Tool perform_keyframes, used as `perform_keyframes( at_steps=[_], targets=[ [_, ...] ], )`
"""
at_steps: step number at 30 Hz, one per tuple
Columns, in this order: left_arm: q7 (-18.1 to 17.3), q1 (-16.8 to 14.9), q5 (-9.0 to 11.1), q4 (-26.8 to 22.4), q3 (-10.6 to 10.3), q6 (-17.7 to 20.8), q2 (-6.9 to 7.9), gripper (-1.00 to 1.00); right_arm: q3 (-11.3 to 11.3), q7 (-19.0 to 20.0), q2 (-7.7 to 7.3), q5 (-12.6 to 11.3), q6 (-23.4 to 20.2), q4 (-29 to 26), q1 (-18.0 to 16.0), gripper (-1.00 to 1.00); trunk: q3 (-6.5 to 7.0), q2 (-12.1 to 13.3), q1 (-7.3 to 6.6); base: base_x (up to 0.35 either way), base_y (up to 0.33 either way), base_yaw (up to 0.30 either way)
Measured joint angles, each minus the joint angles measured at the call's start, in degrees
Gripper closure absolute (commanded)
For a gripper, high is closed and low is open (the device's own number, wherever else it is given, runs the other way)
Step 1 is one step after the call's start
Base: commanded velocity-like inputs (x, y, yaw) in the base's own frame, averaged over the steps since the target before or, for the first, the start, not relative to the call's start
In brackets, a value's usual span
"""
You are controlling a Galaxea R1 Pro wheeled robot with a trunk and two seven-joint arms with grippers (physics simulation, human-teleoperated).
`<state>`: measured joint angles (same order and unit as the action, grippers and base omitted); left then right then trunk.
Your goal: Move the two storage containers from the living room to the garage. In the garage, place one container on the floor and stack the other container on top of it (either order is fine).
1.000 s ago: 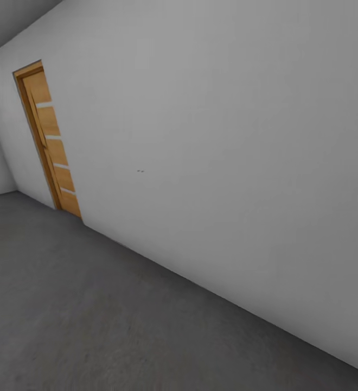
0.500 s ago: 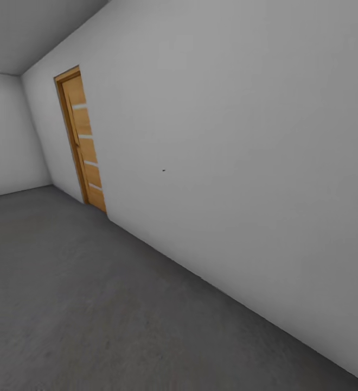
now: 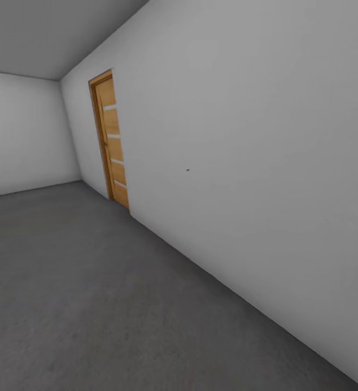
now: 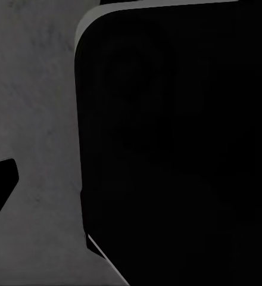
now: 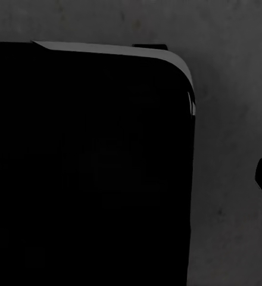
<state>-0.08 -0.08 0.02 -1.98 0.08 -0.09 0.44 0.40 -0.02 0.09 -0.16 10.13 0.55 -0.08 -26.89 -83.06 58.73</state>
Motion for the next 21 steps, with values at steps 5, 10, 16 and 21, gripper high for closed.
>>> perform_keyframes(
  at_steps=[5, 10, 16, 21],
  targets=[
    [0.0, 0.0, 0.1, -1.6, 0.2, -2.9, -1.08, -1.0, 0.0, 0.0, 0.0, 0.0, 0.0, 0.1, 0.0, -1.0, 0.0, 0.0, 0.0, 0.0, 0.0, 0.275],
    [0.0, 0.0, 0.1, -2.1, 0.3, -7.0, -2.33, -1.0, 0.0, -0.1, 0.0, 0.1, 0.0, 0.2, 0.0, -1.0, 0.0, 0.0, 0.0, 0.0, 0.0, 0.275],
    [0.0, 0.0, 0.5, -2.1, 0.2, -7.9, -2.39, -1.0, 0.0, -0.1, 0.0, 0.1, 0.0, 0.2, 0.0, -1.0, 0.0, 0.0, 0.0, 0.0, 0.0, 0.275],
    [0.0, 0.0, 2.9, -2.0, 0.3, -7.9, -1.45, -1.0, 0.0, -0.1, 0.0, 0.2, 0.0, 0.2, 0.0, -1.0, 0.0, 0.0, 0.0, 0.0, 0.0, 0.275]
  ],
)
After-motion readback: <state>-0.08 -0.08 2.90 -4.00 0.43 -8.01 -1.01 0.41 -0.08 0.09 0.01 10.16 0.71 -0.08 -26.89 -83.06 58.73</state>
